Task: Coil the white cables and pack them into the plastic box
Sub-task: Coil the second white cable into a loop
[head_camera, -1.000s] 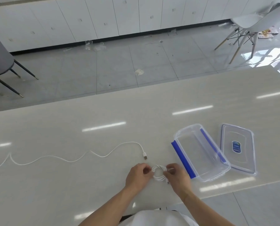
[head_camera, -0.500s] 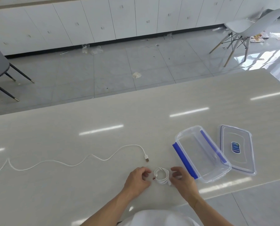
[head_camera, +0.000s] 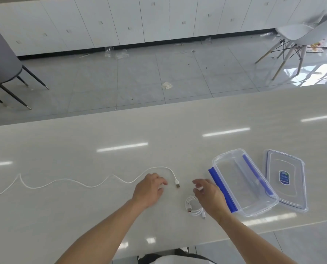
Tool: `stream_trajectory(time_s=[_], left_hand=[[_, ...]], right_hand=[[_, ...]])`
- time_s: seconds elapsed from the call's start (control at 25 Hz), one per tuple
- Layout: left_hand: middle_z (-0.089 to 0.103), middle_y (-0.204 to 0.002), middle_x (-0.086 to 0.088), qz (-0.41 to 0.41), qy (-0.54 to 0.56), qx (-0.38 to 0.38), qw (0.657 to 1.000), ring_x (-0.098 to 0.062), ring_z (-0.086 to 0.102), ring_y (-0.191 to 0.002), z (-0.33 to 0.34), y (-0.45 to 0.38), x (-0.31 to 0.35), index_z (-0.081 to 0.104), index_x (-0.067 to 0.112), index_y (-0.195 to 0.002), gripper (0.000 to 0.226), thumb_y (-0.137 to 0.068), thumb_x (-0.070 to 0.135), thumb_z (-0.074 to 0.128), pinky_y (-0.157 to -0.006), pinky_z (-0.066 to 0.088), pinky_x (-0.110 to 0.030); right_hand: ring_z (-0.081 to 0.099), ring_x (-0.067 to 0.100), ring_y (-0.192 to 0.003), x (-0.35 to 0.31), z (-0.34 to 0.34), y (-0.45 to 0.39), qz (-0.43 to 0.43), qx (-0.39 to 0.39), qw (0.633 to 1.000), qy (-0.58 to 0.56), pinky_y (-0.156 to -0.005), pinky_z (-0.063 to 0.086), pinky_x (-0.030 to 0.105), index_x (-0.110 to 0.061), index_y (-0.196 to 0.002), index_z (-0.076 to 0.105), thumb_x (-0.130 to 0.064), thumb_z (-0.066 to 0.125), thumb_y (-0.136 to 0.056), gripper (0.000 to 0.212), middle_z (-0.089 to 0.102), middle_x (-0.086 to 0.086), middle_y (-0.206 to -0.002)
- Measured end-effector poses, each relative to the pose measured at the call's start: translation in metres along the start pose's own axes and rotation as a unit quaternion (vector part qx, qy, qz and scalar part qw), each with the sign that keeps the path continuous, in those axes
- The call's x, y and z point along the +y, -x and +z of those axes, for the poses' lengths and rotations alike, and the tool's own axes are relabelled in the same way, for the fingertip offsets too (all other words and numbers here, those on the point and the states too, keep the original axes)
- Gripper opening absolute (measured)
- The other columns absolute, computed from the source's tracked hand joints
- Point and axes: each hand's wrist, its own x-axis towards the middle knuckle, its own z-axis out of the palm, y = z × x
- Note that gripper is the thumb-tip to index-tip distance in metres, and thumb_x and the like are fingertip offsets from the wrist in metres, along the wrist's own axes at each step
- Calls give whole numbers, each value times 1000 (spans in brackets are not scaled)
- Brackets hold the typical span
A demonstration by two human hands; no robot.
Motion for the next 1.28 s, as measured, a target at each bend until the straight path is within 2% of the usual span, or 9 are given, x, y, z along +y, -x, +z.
stream_trajectory(time_s=[0.16,0.32,0.44,0.6,0.84,0.92,1.04,1.16,1.28], left_hand=[[49,-139,2,66,-117,30,990,-22,41,-130,-12,-29,9,52,32,-139,43,-98,19,51,-96,43,-37],[33,-155,-2,77,-188,0,979,-26,32,-139,-2,-46,16,35,33,-149,54,-99,16,51,-104,41,-42],[39,-146,-3,56,-200,25,978,-26,42,-131,7,-49,15,42,30,-143,51,-97,13,54,-100,41,-40],[54,-123,-4,19,-166,81,983,-26,53,-113,19,-39,17,53,20,-126,30,-97,11,52,-90,41,-37],[60,-107,-3,-20,-9,123,992,-25,55,-100,25,-23,16,60,15,-105,11,-99,13,51,-77,44,-33],[60,-103,-2,-18,39,145,989,-23,55,-96,19,-18,18,61,14,-102,8,-99,15,54,-68,41,-29],[57,-97,3,-21,103,178,978,-18,60,-87,4,-6,21,61,17,-99,6,-98,21,58,-67,46,-29],[55,-91,13,-18,157,184,970,-9,61,-81,-17,8,20,62,25,-94,9,-95,34,62,-73,52,-27],[61,-87,13,5,197,173,965,-4,61,-80,-43,24,17,64,31,-90,12,-91,42,65,-73,50,-22]], right_hand=[[66,14,-102,-18,9,-29,-40,-59,993,92,-80,51,24,-25,-131,61,-42,62,-95,40,65,-3,-123],[63,23,-108,-24,28,-48,-44,-78,987,133,-86,53,34,-21,-133,57,-46,65,-92,50,63,2,-124],[61,25,-107,-26,38,-53,-60,-55,986,145,-85,52,36,-20,-129,58,-45,67,-90,47,62,3,-121],[61,24,-105,-28,48,-47,-77,-48,982,163,-82,52,36,-22,-126,58,-37,66,-92,38,63,2,-117],[64,24,-100,-33,49,-39,-89,-81,978,169,-78,50,33,-22,-119,62,-29,58,-98,22,66,3,-112],[67,26,-93,-38,41,-39,-52,-102,986,117,-75,51,32,-19,-113,65,-25,58,-97,18,71,5,-105],[65,22,-77,-47,23,-36,7,-157,986,-61,-76,56,34,-15,-102,70,-15,61,-92,14,74,7,-89],[63,14,-65,-53,-3,-18,15,-241,945,-220,-75,61,28,-11,-100,77,-7,61,-93,17,67,1,-77],[70,21,-80,-58,-26,5,-8,-292,888,-356,-82,62,34,-5,-101,77,-7,64,-94,14,72,10,-88]])
